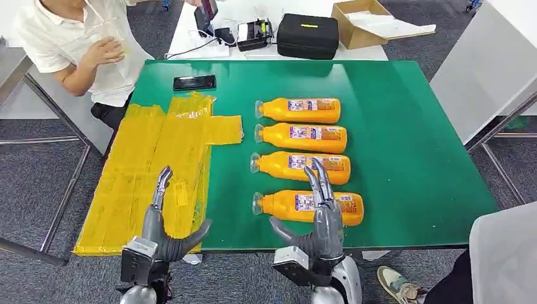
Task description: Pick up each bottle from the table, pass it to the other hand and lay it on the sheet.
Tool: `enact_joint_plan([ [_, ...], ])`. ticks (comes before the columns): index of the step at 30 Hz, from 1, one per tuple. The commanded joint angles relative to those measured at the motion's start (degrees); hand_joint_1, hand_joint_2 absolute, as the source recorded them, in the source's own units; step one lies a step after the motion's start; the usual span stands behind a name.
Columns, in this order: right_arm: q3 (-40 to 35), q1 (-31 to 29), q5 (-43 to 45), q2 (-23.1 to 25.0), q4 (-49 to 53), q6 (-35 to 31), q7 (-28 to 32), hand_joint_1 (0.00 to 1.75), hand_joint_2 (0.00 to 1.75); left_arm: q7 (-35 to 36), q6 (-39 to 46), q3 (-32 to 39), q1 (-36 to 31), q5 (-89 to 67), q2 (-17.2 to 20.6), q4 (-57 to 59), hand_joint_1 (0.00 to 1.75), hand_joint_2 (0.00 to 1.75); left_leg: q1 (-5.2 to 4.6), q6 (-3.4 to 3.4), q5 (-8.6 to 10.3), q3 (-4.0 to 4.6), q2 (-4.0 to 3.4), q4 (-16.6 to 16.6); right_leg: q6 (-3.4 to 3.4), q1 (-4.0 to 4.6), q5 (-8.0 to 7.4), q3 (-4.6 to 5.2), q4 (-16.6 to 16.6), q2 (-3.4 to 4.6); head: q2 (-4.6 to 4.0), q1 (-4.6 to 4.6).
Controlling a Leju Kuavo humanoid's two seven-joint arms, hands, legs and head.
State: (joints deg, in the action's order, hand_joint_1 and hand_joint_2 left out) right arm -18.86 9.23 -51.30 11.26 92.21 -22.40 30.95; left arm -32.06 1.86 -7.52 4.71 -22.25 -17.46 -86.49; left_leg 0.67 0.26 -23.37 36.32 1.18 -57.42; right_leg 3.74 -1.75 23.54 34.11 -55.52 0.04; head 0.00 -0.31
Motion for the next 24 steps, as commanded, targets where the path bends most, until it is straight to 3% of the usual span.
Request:
enact_joint_plan([
  [1,-0.8,-0.5,0.1,-0.9,-1.8,-1.0,-0.3,0.00,1.75,0.6,-0.9,-0.4,-1.5,-0.5,1.3,2.2,0.00,1.75,0.04,0.01,-0.11,-0.28,-0.14,0.0,-0.19,0.08,0.06,-0.28,0.1,0.05,0.00,0.00],
  [8,2.5,3.1,1.8,-3.0,1.5,-2.2,0.0,0.00,1.75,0.8,-0.4,-3.9,-5.1,-1.8,0.0,7.2,0.00,1.75,0.08,0.05,-0.21,-0.49,0.11,0.0,-0.30,0.15,0.23,-0.59,0.1,-0.25,0.00,0.02],
  [19,3.0,3.0,1.8,-2.8,2.0,-1.9,0.2,0.00,1.75,0.7,-0.1,-4.3,-5.1,-1.7,0.3,7.6,0.00,1.75,0.02,0.02,-0.09,-0.26,-0.03,0.0,-0.18,0.06,0.08,-0.25,0.1,-0.07,0.00,0.00],
  [21,4.7,2.5,-2.0,-2.3,1.0,-1.9,-2.5,0.00,1.75,0.8,0.7,-4.9,-5.2,-1.3,0.7,7.6,0.00,1.75,0.02,0.03,-0.11,-0.29,-0.04,0.0,-0.19,0.07,0.09,-0.29,0.1,-0.07,0.00,0.00],
  [24,5.1,-0.3,-15.3,-4.7,-2.7,-2.6,-10.0,0.00,1.75,0.9,-0.3,-5.3,-6.6,-0.4,0.8,8.8,0.00,1.75,0.04,0.03,-0.14,-0.39,-0.06,0.0,-0.22,0.10,0.12,-0.41,0.1,-0.06,0.00,0.00],
])
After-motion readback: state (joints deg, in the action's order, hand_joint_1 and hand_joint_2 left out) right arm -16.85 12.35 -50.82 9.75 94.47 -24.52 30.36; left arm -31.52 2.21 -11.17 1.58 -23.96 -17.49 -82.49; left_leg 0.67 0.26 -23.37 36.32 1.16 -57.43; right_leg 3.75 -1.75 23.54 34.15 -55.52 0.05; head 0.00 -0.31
